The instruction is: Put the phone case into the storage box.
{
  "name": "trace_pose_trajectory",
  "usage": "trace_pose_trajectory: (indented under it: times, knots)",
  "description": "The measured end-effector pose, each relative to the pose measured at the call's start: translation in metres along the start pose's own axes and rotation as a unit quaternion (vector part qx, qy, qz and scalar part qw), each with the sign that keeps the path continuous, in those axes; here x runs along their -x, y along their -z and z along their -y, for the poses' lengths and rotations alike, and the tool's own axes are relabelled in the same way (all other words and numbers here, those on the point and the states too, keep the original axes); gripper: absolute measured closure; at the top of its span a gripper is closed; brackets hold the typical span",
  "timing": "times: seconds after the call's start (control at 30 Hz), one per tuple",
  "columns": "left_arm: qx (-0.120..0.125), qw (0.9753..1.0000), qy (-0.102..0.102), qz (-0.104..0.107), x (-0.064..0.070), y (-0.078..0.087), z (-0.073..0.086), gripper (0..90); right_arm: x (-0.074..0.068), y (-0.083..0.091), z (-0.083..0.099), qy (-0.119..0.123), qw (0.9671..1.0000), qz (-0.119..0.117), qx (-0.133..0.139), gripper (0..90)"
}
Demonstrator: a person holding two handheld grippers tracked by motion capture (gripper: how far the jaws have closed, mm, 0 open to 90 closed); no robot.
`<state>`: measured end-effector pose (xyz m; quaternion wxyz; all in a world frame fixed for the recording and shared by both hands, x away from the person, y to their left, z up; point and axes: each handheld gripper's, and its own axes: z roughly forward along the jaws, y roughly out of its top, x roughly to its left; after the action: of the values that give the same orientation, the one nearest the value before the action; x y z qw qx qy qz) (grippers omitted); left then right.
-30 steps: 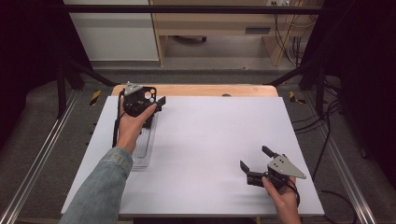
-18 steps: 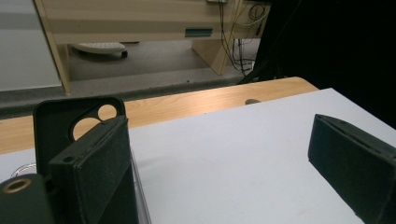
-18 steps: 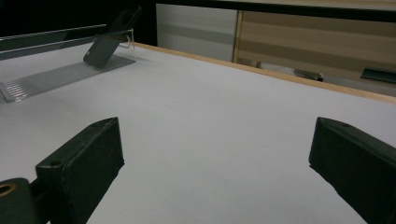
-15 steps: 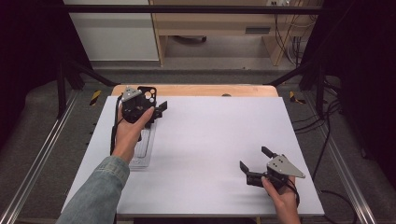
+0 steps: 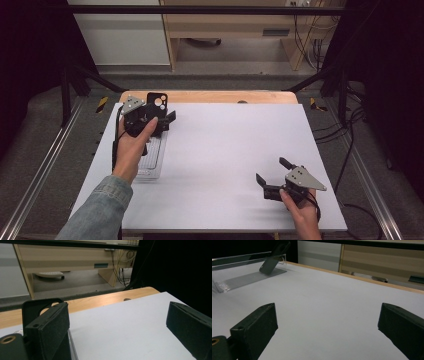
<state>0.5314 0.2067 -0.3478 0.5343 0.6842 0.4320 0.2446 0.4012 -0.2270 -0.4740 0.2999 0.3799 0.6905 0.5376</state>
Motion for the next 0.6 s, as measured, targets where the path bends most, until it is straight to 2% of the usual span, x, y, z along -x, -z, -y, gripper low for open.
trace_pose_trajectory:
  times: [0.27, 0.4, 0.5, 0.6]
  knots:
    - [0.013, 0.9998, -0.008, 0.01, 0.008, 0.011, -0.001, 4.3, 0.0, 0.001, 0.0, -0.004, 1.0, -0.008, 0.0, 2.3]
    - [0.023, 0.9996, -0.012, 0.01, 0.007, 0.018, -0.005, 4.3, 0.0, 0.001, 0.0, -0.004, 0.9999, -0.009, 0.0, 2.3]
    - [0.022, 0.9994, -0.026, 0.003, 0.005, 0.024, -0.009, 4.3, 0.001, 0.001, 0.001, -0.004, 1.0, -0.008, -0.001, 2.4]
    - [0.022, 0.9993, -0.032, 0.003, 0.005, 0.029, -0.009, 4.3, 0.001, 0.001, 0.001, -0.004, 1.0, -0.008, -0.001, 2.4]
